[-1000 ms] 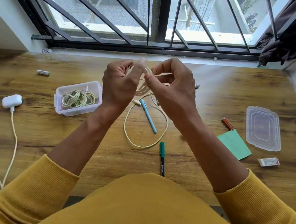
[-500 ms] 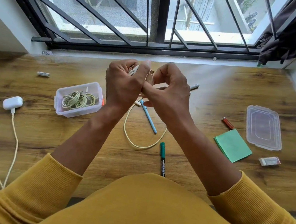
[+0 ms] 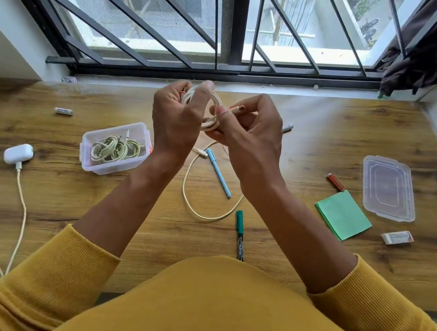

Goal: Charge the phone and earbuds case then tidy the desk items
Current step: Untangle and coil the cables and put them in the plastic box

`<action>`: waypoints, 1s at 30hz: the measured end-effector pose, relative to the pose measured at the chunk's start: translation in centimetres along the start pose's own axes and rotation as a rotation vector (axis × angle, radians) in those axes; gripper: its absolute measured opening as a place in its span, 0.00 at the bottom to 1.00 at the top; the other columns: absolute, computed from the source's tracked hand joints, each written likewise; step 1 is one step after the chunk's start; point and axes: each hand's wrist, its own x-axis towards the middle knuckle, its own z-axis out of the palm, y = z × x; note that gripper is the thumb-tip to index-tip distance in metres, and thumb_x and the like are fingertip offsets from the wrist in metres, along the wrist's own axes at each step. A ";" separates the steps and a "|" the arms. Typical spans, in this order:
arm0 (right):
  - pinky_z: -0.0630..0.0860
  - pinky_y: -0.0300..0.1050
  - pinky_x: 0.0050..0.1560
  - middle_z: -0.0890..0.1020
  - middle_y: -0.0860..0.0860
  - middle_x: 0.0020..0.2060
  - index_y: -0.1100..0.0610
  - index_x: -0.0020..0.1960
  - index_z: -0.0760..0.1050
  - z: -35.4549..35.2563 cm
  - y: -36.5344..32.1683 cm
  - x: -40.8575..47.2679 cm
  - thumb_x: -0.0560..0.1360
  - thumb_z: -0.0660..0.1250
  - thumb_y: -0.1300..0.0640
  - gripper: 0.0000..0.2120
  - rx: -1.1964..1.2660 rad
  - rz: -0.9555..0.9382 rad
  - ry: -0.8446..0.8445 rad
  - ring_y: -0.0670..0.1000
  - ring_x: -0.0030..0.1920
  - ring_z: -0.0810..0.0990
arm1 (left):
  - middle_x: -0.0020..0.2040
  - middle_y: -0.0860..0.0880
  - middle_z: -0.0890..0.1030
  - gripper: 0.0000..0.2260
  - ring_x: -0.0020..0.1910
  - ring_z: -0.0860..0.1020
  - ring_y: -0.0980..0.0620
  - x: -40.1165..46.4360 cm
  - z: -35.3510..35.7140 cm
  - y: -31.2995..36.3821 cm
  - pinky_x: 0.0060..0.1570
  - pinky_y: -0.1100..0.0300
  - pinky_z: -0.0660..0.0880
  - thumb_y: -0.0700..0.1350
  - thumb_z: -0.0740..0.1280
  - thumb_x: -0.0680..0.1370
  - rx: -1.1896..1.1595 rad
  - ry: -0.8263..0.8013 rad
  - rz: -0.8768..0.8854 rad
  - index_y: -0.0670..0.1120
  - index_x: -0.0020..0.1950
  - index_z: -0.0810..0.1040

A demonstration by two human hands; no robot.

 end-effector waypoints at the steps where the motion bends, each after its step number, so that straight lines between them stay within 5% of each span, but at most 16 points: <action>1: 0.87 0.56 0.47 0.85 0.64 0.46 0.63 0.53 0.71 0.0 -0.2 0.1 0.81 0.72 0.63 0.09 0.056 0.038 -0.005 0.57 0.45 0.89 | 0.30 0.45 0.69 0.16 0.29 0.66 0.47 -0.1 0.0 0.1 0.29 0.58 0.66 0.50 0.70 0.80 -0.028 -0.024 -0.019 0.45 0.35 0.74; 4: 0.87 0.57 0.47 0.85 0.66 0.48 0.64 0.55 0.70 -0.2 -0.6 0.5 0.81 0.70 0.65 0.09 0.139 0.104 -0.032 0.60 0.46 0.89 | 0.31 0.43 0.67 0.17 0.27 0.66 0.51 -0.4 -0.1 0.1 0.26 0.64 0.67 0.47 0.66 0.85 -0.082 -0.072 -0.057 0.48 0.36 0.73; 8: 0.87 0.61 0.47 0.84 0.67 0.50 0.65 0.57 0.71 -0.5 -0.5 0.7 0.80 0.72 0.65 0.11 0.161 0.173 -0.068 0.61 0.46 0.89 | 0.28 0.50 0.68 0.19 0.26 0.66 0.53 -0.7 -0.2 0.0 0.25 0.62 0.64 0.47 0.63 0.87 -0.101 -0.138 -0.077 0.50 0.35 0.71; 11: 0.86 0.56 0.44 0.86 0.65 0.50 0.66 0.61 0.74 -0.6 -0.5 1.0 0.78 0.75 0.64 0.16 0.199 0.252 -0.117 0.61 0.46 0.89 | 0.33 0.37 0.73 0.18 0.31 0.72 0.45 -1.0 -0.3 0.0 0.29 0.57 0.69 0.47 0.63 0.86 -0.166 -0.224 -0.036 0.38 0.40 0.75; 14: 0.85 0.50 0.42 0.86 0.60 0.41 0.65 0.51 0.81 -0.7 -0.4 0.8 0.80 0.73 0.61 0.06 0.119 0.241 -0.179 0.57 0.42 0.88 | 0.36 0.35 0.78 0.19 0.33 0.76 0.43 -1.1 -0.2 -0.3 0.33 0.54 0.72 0.47 0.64 0.85 -0.158 -0.239 0.005 0.33 0.43 0.76; 18: 0.84 0.49 0.36 0.85 0.62 0.39 0.68 0.50 0.82 -0.4 -0.5 0.2 0.84 0.68 0.57 0.13 0.052 0.219 -0.155 0.57 0.37 0.86 | 0.29 0.54 0.73 0.17 0.28 0.70 0.55 -1.1 -0.1 -0.1 0.30 0.57 0.67 0.46 0.64 0.85 -0.032 -0.175 0.053 0.47 0.36 0.73; 24: 0.87 0.53 0.43 0.86 0.67 0.43 0.73 0.53 0.78 0.3 -0.7 0.0 0.88 0.60 0.58 0.18 0.128 0.191 -0.108 0.60 0.43 0.89 | 0.26 0.57 0.69 0.20 0.27 0.65 0.57 -0.7 0.6 0.5 0.32 0.53 0.65 0.52 0.66 0.82 0.162 0.050 0.047 0.52 0.31 0.66; 28: 0.86 0.53 0.42 0.86 0.65 0.47 0.69 0.57 0.76 0.9 -0.6 0.0 0.89 0.59 0.55 0.17 0.201 0.186 -0.034 0.61 0.44 0.89 | 0.28 0.54 0.71 0.20 0.30 0.77 0.47 -0.6 1.0 0.9 0.35 0.45 0.75 0.54 0.65 0.82 0.251 0.104 0.123 0.47 0.34 0.70; 30: 0.86 0.51 0.42 0.86 0.64 0.48 0.66 0.59 0.76 1.1 -0.4 -0.2 0.88 0.59 0.55 0.14 0.224 0.188 0.006 0.60 0.45 0.89 | 0.27 0.55 0.70 0.19 0.29 0.74 0.52 -0.7 1.2 1.0 0.35 0.43 0.76 0.53 0.66 0.83 0.257 0.100 0.136 0.49 0.34 0.69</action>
